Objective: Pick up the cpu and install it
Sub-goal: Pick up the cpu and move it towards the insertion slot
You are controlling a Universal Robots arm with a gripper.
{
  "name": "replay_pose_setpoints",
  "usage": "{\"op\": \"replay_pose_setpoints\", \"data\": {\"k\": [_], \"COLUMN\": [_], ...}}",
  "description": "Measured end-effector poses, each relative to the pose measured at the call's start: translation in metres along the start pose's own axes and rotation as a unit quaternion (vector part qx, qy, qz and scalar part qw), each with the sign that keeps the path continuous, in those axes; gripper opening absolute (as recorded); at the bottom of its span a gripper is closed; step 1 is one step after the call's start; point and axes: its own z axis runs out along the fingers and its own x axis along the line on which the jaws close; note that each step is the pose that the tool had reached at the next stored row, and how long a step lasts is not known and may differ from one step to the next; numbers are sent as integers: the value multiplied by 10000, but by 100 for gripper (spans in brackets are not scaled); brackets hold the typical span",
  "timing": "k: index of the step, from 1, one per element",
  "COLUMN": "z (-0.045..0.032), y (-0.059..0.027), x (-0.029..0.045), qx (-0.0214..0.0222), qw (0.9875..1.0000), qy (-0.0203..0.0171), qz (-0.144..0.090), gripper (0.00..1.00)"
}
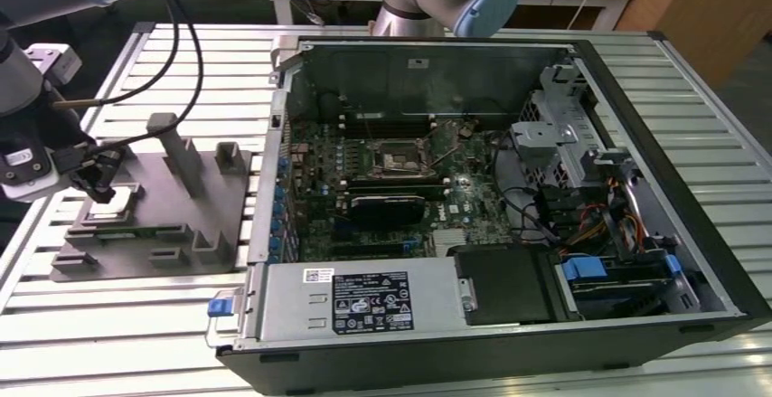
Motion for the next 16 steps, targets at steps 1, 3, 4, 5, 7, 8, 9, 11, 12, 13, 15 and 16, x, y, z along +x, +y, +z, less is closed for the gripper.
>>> {"op": "replay_pose_setpoints", "data": {"k": [1,3,4,5,7,8,9,11,12,13,15,16], "z": [0,4,5,6,12,17,24,34,39,45,59,60], "y": [7,19,19,18,18,17,17,16,16,16,16,16], "x": [1,3,4,10,24,29,30,31,31,31,32,32], "qx": [0,0,0,1,1,0,0,0,0,0,0,1], "qw": [10000,10000,10000,10000,10000,10000,10000,10000,10000,10000,10000,10000], "qy": [1,0,0,1,1,1,0,1,1,1,1,1], "qz": [0,0,-1,-1,0,0,0,-1,0,0,0,0], "gripper": [11,11,11,11,11,11,11,11,11,11,11,11]}}
